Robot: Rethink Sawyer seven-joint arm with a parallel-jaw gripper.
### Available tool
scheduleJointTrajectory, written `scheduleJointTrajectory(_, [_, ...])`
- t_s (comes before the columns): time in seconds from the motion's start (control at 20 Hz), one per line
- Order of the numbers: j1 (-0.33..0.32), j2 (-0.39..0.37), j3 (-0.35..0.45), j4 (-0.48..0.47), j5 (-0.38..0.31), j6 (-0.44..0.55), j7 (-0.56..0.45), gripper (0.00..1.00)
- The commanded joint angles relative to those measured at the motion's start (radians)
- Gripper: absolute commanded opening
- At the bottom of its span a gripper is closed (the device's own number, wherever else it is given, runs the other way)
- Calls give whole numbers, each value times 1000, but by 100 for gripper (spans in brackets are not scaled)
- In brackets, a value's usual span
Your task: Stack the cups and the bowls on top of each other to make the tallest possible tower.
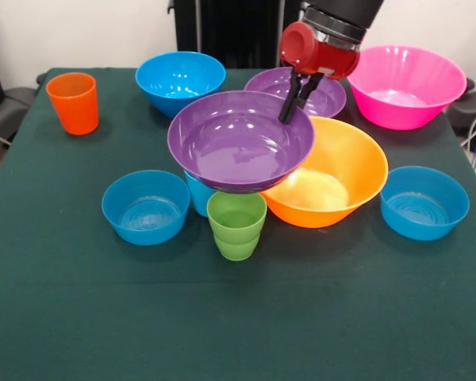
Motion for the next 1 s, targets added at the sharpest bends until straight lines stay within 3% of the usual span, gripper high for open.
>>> scheduleJointTrajectory(0.05, [7,19,38,-58,35,-3,159,0])
scheduleJointTrajectory(1.0, [50,42,-3,-83,52,7,182,0])
